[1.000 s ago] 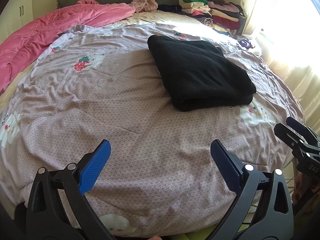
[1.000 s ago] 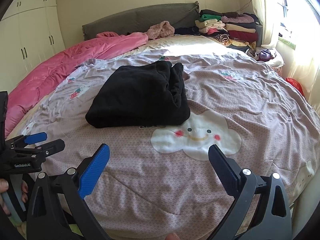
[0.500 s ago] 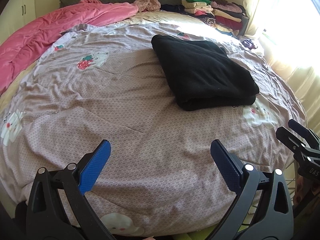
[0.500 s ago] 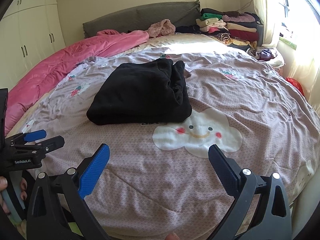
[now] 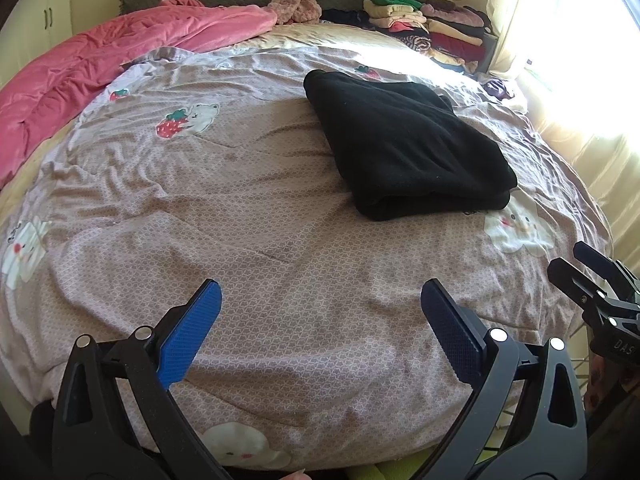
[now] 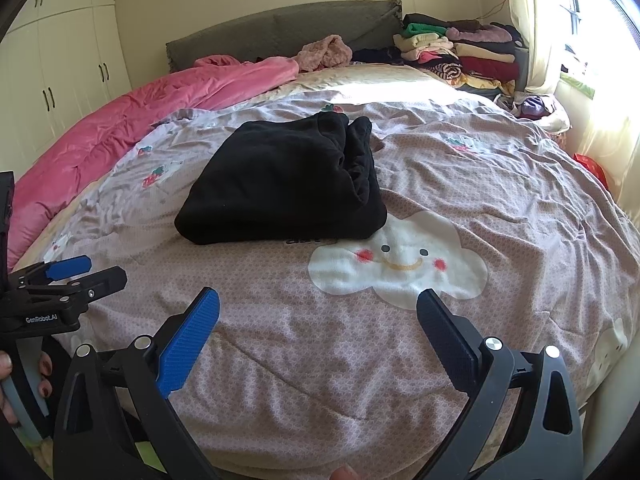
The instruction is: Fold small clothes
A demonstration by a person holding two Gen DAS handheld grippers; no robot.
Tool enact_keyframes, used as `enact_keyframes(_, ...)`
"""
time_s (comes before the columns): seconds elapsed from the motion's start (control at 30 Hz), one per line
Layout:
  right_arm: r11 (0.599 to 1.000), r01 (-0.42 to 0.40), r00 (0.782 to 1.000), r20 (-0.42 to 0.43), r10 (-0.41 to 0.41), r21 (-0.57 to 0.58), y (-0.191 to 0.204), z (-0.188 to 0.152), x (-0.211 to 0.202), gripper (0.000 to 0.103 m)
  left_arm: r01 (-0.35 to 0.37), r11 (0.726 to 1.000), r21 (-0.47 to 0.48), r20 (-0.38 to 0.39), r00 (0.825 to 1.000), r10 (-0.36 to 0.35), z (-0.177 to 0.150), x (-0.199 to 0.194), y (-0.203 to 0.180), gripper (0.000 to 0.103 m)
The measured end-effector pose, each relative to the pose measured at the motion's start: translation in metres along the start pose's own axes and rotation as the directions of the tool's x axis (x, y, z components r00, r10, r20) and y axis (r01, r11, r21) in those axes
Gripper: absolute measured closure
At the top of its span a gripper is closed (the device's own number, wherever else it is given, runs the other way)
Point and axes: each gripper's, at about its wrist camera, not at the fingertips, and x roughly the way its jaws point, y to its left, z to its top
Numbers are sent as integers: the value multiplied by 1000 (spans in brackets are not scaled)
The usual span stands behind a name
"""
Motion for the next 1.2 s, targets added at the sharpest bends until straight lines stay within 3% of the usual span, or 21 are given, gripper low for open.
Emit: enact_keyframes(1.2,1000,1,1000,-17,-1,-9,6,1,3,4,-73,997,26,-11,997,73,-1,2,4,9)
